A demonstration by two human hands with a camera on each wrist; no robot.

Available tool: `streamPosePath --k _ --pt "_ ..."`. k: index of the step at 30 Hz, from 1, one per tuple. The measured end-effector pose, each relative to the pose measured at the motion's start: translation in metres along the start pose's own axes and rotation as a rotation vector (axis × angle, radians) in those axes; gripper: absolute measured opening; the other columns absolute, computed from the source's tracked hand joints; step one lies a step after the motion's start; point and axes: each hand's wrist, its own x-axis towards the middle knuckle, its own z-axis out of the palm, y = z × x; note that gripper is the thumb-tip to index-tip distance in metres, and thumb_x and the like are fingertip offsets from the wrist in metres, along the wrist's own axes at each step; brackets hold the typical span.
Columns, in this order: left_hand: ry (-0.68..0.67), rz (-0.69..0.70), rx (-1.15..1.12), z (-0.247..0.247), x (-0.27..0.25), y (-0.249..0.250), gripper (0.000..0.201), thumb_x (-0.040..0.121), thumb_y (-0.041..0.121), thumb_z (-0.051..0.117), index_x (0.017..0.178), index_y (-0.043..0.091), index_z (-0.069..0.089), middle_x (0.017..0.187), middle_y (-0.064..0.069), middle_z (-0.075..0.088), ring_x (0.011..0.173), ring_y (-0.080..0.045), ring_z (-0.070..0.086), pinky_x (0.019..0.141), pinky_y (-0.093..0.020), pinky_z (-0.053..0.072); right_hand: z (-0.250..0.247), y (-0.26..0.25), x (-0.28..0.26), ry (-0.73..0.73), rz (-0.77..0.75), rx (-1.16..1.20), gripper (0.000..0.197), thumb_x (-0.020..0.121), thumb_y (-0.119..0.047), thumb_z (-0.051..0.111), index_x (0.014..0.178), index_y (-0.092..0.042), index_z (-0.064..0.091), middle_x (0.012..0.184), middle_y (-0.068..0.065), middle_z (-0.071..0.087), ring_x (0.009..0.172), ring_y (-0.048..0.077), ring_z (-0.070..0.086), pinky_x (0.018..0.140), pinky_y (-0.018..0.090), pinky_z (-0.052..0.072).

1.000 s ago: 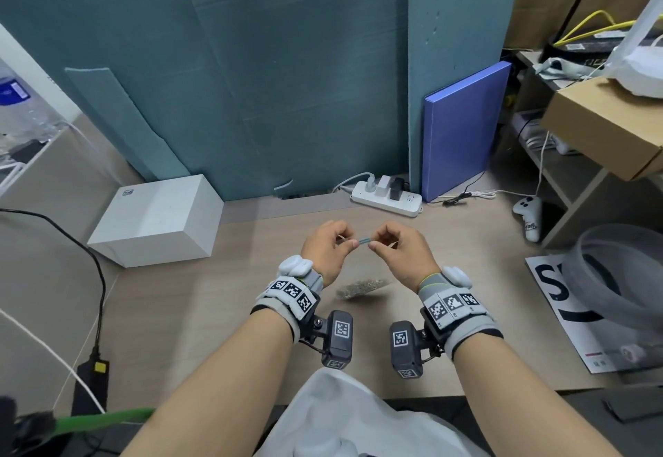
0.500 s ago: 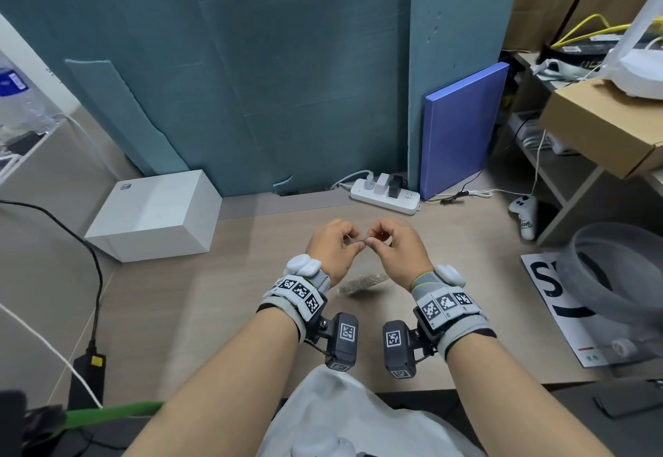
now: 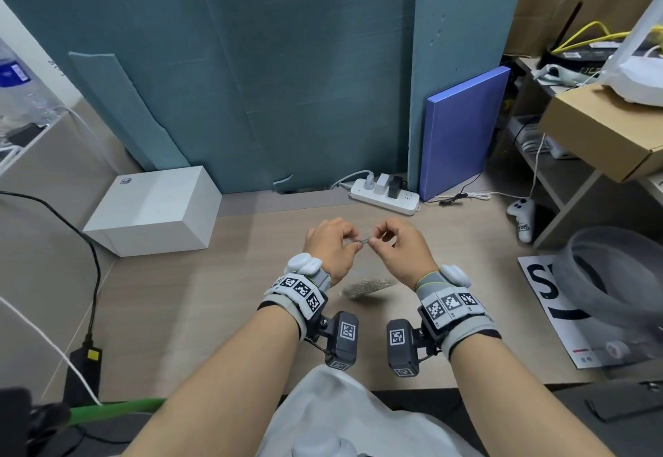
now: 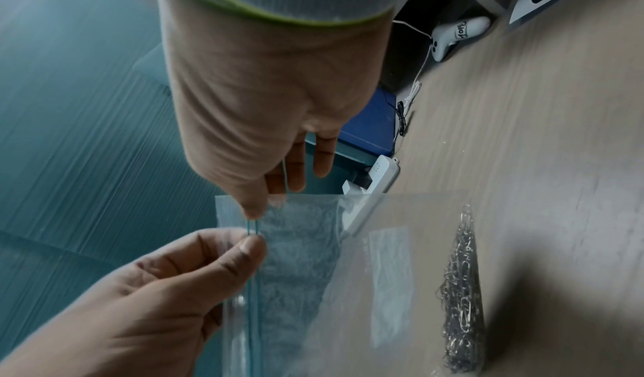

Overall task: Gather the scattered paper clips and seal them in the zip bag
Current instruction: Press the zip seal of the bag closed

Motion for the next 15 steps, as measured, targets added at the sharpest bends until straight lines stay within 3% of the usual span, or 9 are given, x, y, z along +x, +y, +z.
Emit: streamPosePath --k 6,8,11,15 --pt "-0.004 -0.040 0.015 -0.0001 -0.0024 -0.0014 0.013 0.088 0.041 0.071 0.085 0.034 0.061 0.093 0.019 0.058 0.100 -0.014 0.052 0.084 -0.033 0.030 -0.0020 0.0053 0.0038 -0.040 0.015 -0.069 0.012 0.084 -0.016 0.077 0.080 -0.017 0.066 0.085 0.000 0.067 0.086 0.022 0.060 0.085 0.045 0.051" --pt "-0.016 -0.035 0.038 -0.0011 -0.0017 -0.0016 0.014 0.089 0.039 0.070 0.082 0.034 0.059 0.091 0.019 0.056 0.101 -0.016 0.052 0.084 -0.033 0.029 -0.0013 0.0035 0.0040 -0.034 0.023 -0.066 0.012 0.082 -0.022 0.078 0.080 -0.019 0.066 0.085 0.000 0.068 0.086 0.022 0.061 0.086 0.046 0.052" --pt "-0.019 -0.013 0.064 -0.0025 -0.0012 0.0023 0.018 0.089 0.043 0.070 0.079 0.034 0.058 0.089 0.019 0.056 0.099 -0.014 0.050 0.083 -0.032 0.027 0.0004 0.0028 0.0062 -0.062 0.059 -0.080 0.025 0.072 -0.045 0.074 0.081 -0.022 0.069 0.088 -0.005 0.069 0.090 0.022 0.063 0.086 0.044 0.053" --pt "-0.006 -0.031 0.057 -0.0030 -0.0019 0.0017 0.018 0.086 0.048 0.072 0.079 0.036 0.062 0.088 0.020 0.057 0.096 -0.011 0.049 0.084 -0.032 0.028 0.0003 0.0033 0.0074 -0.099 0.067 -0.184 0.012 0.078 -0.033 0.077 0.079 -0.027 0.067 0.090 -0.009 0.067 0.096 0.024 0.063 0.090 0.049 0.051"
